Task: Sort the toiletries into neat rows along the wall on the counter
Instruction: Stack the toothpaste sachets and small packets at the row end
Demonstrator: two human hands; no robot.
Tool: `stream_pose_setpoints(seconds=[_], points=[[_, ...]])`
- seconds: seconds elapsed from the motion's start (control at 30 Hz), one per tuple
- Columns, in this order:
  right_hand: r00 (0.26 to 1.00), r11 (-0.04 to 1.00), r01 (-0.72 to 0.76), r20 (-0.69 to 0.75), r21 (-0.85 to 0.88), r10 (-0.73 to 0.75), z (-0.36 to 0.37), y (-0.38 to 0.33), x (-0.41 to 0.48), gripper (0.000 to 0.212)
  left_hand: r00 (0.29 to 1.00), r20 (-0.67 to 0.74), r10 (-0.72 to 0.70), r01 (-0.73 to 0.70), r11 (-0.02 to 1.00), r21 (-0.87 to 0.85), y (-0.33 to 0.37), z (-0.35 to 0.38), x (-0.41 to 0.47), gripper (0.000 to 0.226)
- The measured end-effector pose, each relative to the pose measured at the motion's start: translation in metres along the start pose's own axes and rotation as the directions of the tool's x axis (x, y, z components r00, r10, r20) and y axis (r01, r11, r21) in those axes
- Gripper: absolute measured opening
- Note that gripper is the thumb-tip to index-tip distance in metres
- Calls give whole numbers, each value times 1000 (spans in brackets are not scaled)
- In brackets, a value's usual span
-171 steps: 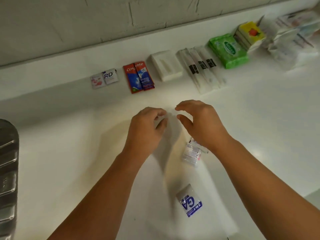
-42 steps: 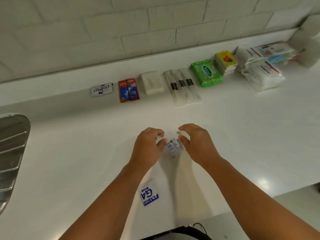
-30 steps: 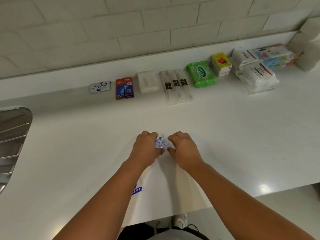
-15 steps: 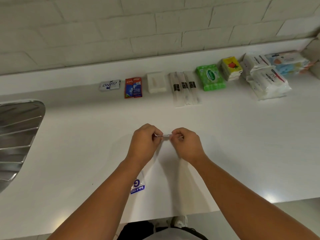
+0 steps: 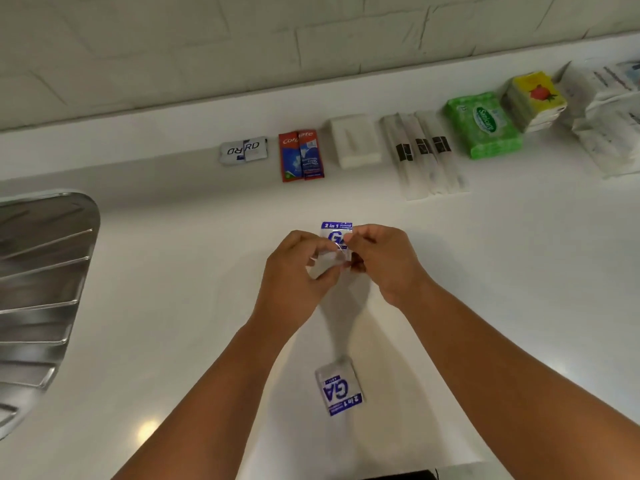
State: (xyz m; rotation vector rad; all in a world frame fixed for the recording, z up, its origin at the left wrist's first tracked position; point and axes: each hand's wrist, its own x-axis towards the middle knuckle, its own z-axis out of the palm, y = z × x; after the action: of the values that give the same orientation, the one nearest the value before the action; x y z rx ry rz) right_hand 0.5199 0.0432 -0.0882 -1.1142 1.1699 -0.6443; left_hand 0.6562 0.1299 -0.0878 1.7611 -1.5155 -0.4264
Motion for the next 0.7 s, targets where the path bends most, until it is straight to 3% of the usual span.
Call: stream_pose_setpoints(seconds=[0.13,0.27,0.37,0.5,0.57,0.7], points=[[999,997,46,-7,-57,-46,38,-5,24,11,950,-91,-298,287,950,-121,-31,-26,25,20],[997,995,75,16,-63,-75,76,-14,52,9,889,1,-459,443,858,-258,-64,-47,57,9],[993,985,121,19,-122,-119,100,-24,74,10,858,40,-513,485,780,-396,-89,-61,81,4],[971,939,235,9,-253,-241,123,-44,106,14,837,25,-547,503,749,-431,-112,-78,119,9],[950,873,286,-3,-395,-313,131,-53,129,19,817,-1,-577,509,722,-469,-123,-85,140,3],[883,690,343,-31,-637,-468,136,-77,166,22,805,-47,-591,498,717,-488,-142,-90,181,12]])
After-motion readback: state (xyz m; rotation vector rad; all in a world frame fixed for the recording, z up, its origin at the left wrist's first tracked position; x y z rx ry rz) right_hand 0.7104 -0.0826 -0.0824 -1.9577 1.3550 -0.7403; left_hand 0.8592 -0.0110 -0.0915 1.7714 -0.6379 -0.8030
